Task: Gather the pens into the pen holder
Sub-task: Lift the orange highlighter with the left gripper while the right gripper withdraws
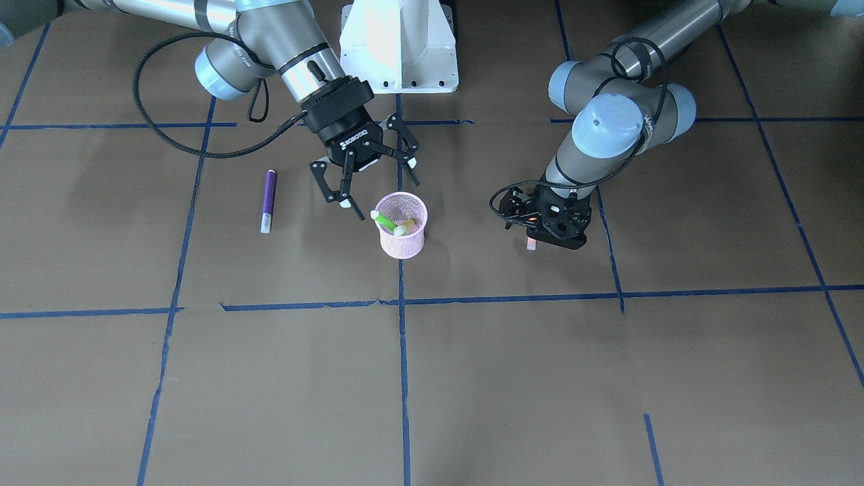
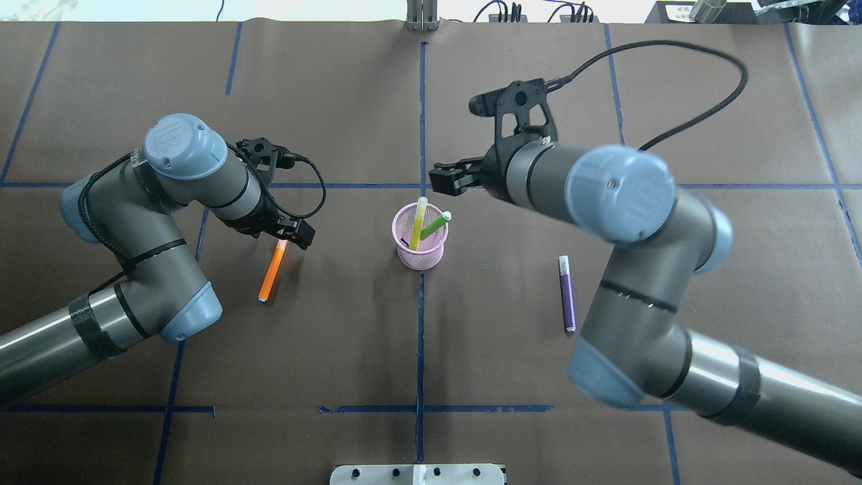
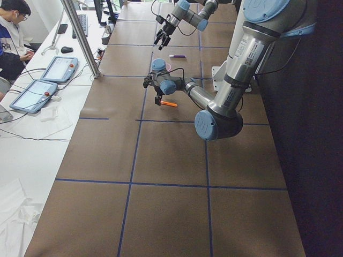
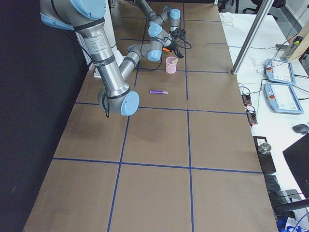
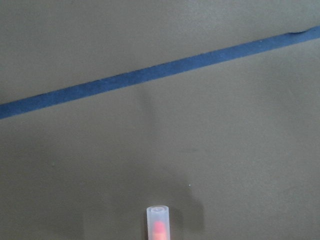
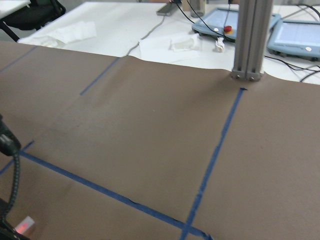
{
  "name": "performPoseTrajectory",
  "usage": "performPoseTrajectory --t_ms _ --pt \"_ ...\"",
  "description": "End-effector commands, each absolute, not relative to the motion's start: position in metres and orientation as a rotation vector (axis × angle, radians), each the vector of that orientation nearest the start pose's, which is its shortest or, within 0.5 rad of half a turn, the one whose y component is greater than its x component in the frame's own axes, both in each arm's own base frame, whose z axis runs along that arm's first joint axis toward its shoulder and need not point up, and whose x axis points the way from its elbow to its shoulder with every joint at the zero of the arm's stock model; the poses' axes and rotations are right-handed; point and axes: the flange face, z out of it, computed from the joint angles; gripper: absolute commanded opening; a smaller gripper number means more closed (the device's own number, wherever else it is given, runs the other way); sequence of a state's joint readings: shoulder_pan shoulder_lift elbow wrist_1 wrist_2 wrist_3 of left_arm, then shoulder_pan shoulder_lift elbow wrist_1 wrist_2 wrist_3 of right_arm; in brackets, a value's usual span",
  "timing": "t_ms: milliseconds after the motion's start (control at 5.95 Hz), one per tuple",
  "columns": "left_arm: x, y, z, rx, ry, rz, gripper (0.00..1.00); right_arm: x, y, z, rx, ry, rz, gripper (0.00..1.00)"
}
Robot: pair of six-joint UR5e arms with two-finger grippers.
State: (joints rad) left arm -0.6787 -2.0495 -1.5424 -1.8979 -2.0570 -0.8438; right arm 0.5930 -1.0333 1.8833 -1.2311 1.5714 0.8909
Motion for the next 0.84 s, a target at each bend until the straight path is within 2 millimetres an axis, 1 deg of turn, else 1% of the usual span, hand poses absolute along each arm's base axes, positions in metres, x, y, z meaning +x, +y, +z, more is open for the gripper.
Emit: performPoseTrajectory --t_ms 0,168,336,504,672 --pt "0.477 -0.496 0.366 0.131 0.874 0.226 0.90 -0.373 -0.472 0.180 0.517 -0.892 -0.078 1.00" --pt "0.479 -0.496 0.367 0.127 0.872 0.225 0.79 -0.354 -0.485 0.182 0.475 -0.916 -0.070 1.00" --pt "0.479 -0.496 0.368 0.125 0.870 0.224 0.66 -0.347 -0.489 0.183 0.459 -0.928 -0.068 1.00" --pt "0.481 -0.495 0.368 0.113 0.858 0.223 0.58 -0.346 -0.491 0.183 0.460 -0.927 -0.065 1.00" --pt "0.482 -0.494 0.367 0.113 0.860 0.225 0.56 -0.345 -0.492 0.183 0.462 -0.926 -0.063 1.00"
